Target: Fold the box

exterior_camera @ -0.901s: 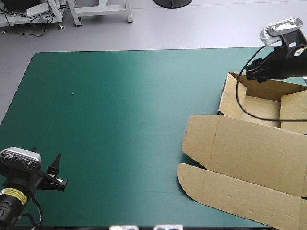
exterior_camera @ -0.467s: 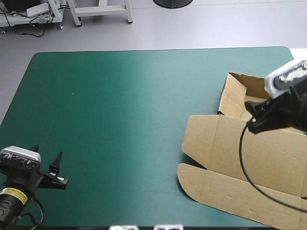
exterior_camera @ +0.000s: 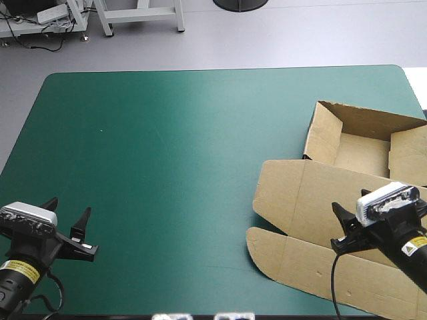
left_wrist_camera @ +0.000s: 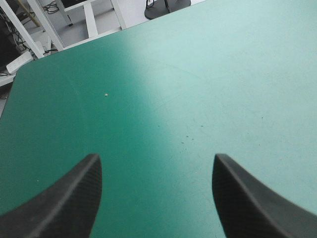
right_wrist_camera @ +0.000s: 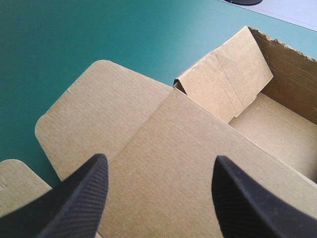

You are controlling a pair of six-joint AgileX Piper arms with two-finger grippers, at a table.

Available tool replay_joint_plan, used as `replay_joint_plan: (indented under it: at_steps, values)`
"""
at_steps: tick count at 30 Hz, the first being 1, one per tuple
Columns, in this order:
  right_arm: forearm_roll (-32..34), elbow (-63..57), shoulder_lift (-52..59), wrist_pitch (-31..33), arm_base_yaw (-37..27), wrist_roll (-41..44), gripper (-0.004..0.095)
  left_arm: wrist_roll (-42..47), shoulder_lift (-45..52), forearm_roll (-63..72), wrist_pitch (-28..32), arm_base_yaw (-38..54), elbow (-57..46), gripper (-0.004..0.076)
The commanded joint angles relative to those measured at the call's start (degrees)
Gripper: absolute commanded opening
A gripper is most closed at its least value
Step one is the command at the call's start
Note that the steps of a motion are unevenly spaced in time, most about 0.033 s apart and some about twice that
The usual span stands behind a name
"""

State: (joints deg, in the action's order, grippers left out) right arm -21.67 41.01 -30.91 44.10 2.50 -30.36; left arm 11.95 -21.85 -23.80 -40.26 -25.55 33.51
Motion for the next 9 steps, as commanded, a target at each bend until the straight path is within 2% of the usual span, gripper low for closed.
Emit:
replay_joint_plan:
  at_steps: [1,9]
  values:
    - [-2.6,-2.2,3.0,-7.7,0.7,-1.4,0.0526,0.4,-0.5,-0.1,5.5,-0.3,1.3,0.0461]
    - [-0.6,-3.8,4.0,-7.6,3.2,-1.3,0.0502,0.6,-0.5,2.4,9.7,-0.3,-2.3,0.0461]
